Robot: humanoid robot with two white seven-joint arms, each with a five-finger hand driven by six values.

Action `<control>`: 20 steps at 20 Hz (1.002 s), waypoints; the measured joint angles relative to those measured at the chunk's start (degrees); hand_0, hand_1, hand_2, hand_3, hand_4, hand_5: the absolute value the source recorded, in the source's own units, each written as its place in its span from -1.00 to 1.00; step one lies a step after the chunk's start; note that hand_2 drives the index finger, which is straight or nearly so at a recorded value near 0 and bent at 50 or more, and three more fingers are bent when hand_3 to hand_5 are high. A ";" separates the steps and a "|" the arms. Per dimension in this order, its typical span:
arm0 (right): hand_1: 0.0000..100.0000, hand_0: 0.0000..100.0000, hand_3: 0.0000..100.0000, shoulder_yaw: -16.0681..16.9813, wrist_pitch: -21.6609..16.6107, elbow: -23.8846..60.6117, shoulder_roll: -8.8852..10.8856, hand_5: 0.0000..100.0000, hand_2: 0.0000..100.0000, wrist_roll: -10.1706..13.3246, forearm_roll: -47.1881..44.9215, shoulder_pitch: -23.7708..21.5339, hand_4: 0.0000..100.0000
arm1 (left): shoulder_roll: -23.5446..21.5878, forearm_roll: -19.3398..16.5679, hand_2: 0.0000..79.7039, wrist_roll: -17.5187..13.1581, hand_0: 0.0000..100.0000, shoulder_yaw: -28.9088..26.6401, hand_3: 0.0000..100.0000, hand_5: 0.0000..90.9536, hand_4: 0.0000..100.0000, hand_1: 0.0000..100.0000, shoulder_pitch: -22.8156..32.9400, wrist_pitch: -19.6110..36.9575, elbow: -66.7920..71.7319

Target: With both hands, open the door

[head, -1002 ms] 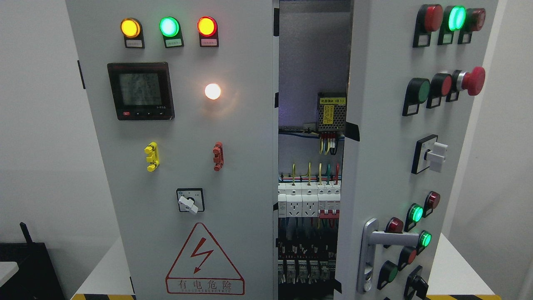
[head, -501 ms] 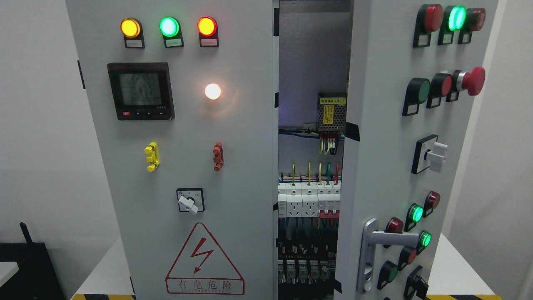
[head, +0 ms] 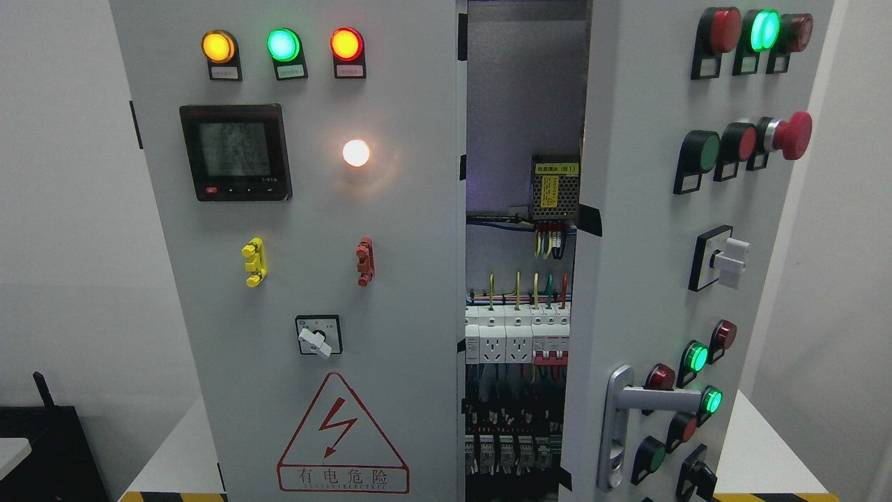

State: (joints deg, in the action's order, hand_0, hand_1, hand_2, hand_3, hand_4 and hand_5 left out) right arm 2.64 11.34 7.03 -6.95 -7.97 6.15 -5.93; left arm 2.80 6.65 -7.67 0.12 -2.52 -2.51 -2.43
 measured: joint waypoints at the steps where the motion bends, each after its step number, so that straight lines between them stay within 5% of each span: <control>1: -1.00 -0.24 -1.00 0.00 0.00 0.00 0.00 -1.00 -1.00 0.03 0.00 0.00 -1.00 | -0.02 0.00 -1.00 0.00 -1.00 0.19 -1.00 -1.00 -1.00 -1.00 0.20 0.00 -0.16; 6: -1.00 -0.24 -1.00 0.00 0.00 0.00 0.00 -1.00 -1.00 0.04 0.00 0.00 -1.00 | -0.65 0.01 -1.00 -0.20 -1.00 1.17 -1.00 -1.00 -1.00 -1.00 5.54 -0.25 -6.15; 13: -1.00 -0.24 -1.00 0.00 0.00 0.01 0.00 -1.00 -1.00 0.10 0.00 0.00 -1.00 | -3.98 0.71 -1.00 -0.05 -1.00 1.91 -1.00 -1.00 -1.00 -1.00 21.02 0.93 -27.20; 20: -1.00 -0.24 -1.00 0.00 0.00 0.01 0.00 -1.00 -1.00 0.11 0.00 -0.02 -1.00 | -11.21 9.42 -1.00 0.15 -1.00 1.01 -1.00 -1.00 -1.00 -1.00 34.36 3.33 -50.84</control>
State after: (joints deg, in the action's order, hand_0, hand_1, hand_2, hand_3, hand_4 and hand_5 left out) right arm 2.64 11.34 7.04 -6.95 -7.87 6.15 -5.95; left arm -8.41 16.07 -7.52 1.13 31.83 0.82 -53.27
